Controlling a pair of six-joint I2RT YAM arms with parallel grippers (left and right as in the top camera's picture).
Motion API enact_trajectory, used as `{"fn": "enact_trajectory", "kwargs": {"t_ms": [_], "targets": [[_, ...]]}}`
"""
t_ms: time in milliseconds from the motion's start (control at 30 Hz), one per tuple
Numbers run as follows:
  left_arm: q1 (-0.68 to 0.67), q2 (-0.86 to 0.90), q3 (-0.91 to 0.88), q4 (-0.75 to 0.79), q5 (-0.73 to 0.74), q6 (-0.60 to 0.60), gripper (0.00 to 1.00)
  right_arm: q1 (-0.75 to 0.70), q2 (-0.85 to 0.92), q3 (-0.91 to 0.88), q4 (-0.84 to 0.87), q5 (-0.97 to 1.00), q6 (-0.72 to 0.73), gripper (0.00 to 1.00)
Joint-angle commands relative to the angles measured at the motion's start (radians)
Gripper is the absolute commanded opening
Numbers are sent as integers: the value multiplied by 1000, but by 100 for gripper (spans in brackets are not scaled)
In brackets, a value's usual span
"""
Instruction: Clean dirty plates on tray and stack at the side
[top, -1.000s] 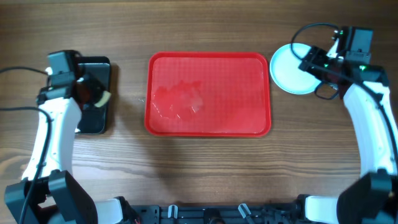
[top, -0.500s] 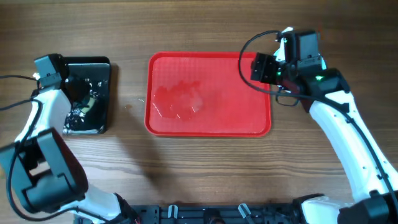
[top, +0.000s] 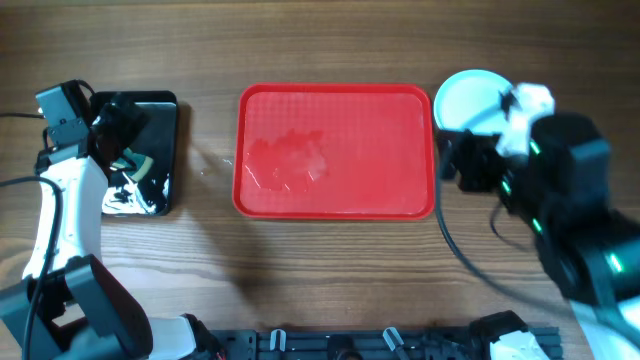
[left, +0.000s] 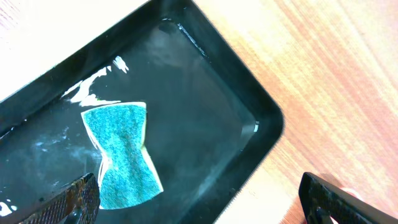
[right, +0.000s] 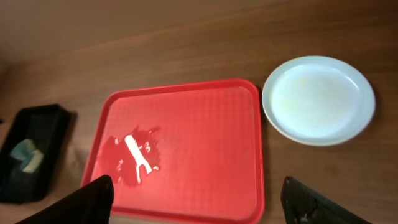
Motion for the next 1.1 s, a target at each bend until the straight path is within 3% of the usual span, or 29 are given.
{"fn": "enact_trajectory", "kwargs": {"t_ms": [0,100,1067], "targets": [[2,-6,-6,0,26,5,100,4,-145,-2,-51,20,-14,88],[2,-6,-6,-1,26,5,100,4,-228,-2,-84,20,-13,100],[2,-6,-6,-1,26,5,100,4,-237,-2,-155,20,-13,100]]}}
